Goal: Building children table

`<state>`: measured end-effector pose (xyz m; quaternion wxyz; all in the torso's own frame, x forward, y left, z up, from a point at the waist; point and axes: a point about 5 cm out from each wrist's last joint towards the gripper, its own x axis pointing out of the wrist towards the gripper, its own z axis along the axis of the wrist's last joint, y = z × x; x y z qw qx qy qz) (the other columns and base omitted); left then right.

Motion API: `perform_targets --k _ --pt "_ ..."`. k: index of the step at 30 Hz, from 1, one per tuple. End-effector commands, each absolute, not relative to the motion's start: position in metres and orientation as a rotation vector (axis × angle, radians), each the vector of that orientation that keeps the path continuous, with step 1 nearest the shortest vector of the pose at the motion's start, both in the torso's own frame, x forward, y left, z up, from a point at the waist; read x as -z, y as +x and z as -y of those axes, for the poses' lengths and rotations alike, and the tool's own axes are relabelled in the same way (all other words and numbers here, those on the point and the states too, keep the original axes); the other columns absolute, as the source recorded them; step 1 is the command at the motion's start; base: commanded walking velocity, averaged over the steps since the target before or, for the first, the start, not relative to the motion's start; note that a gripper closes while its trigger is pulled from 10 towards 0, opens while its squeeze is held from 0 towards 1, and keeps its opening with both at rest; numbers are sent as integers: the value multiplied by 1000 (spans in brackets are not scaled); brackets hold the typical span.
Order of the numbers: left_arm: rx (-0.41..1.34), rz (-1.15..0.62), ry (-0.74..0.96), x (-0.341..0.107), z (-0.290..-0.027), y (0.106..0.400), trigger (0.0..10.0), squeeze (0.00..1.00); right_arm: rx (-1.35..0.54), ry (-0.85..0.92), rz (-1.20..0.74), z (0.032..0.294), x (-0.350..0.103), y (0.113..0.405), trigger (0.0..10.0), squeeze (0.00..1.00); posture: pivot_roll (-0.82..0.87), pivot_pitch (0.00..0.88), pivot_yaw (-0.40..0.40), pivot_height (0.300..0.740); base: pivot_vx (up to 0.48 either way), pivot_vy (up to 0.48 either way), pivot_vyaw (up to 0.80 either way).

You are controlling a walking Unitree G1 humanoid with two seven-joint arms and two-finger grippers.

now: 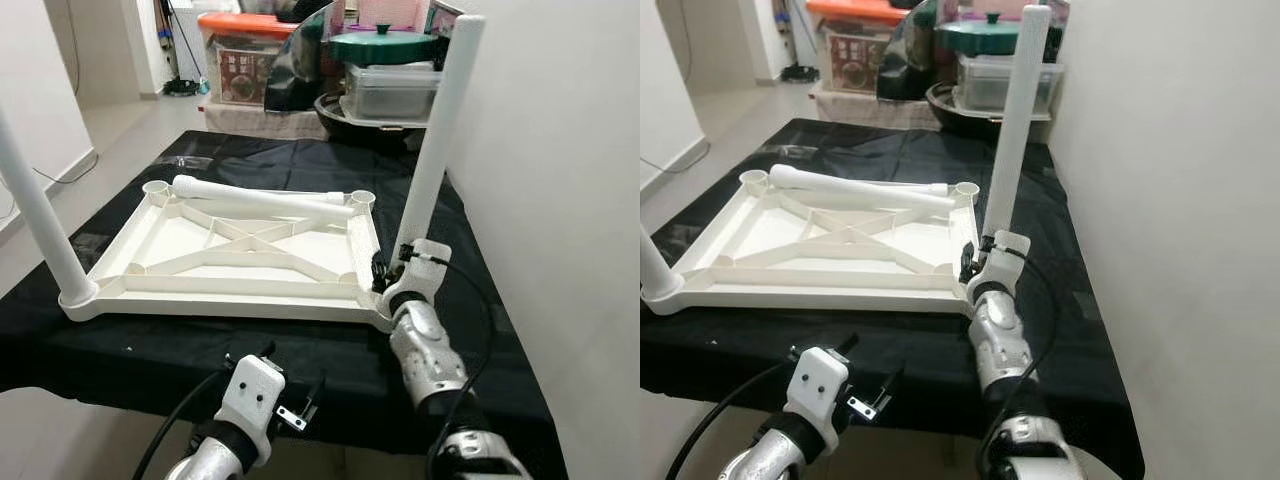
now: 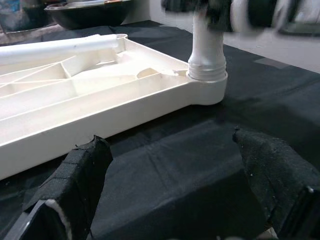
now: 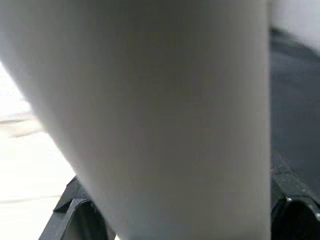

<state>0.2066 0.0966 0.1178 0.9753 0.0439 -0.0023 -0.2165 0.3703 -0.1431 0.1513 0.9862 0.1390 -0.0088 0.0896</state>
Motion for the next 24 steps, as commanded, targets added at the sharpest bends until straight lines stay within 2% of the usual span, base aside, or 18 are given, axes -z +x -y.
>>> perform_targets --k 1,3,4,5,6,9,10,12,13,14,18,19,23,24 --pt "444 -7 90 -115 -96 206 10000 0 -347 300 31 134 -160 371 10000 0 109 0 -76 740 0 0 0" --pt "446 -6 90 -115 -96 207 10000 0 -528 323 -35 140 -158 369 10000 0 108 0 -73 740 0 0 0" --pt "446 -6 90 -115 -96 207 10000 0 -528 323 -35 140 -158 369 10000 0 108 0 -73 740 0 0 0" --pt "448 -6 90 -115 -96 208 10000 0 -732 370 -89 145 -156 363 10000 0 117 0 -80 740 0 0 0" --pt "448 -6 90 -115 -96 208 10000 0 -732 370 -89 145 -156 363 10000 0 117 0 -80 740 0 0 0" --pt "446 -5 93 -115 -96 208 10000 0 -1016 314 -107 144 -157 349 10000 0 118 0 -75 740 0 0 0" --pt "446 -5 93 -115 -96 208 10000 0 -1016 314 -107 144 -157 349 10000 0 118 0 -75 740 0 0 0" --pt "444 -4 94 -115 -97 208 10000 0 -1175 225 -146 135 -154 341 10000 0 121 0 -74 740 0 0 0" --pt "444 -4 94 -115 -97 208 10000 0 -1175 225 -146 135 -154 341 10000 0 121 0 -74 740 0 0 0" --pt "443 -4 95 -115 -97 207 10000 0 -1274 78 -209 126 -145 337 10000 0 120 0 -73 740 0 0 0" --pt "443 -3 95 -115 -97 207 10000 0 -1331 -6 -251 120 -139 334 10000 0 123 0 -74 740 0 0 0" --pt "442 -3 95 -115 -97 207 10000 0 -1325 -12 -235 114 -141 336 0 0 123 0 -74 740 0 0 0" --pt "440 -4 95 -115 -97 207 10000 0 -1300 34 -171 106 -150 342 0 0 125 0 -76 740 0 0 0" --pt "439 -4 94 -115 -97 207 10000 0 -1216 -2 -112 104 -155 346 0 0 127 0 -77 740 0 0 0"
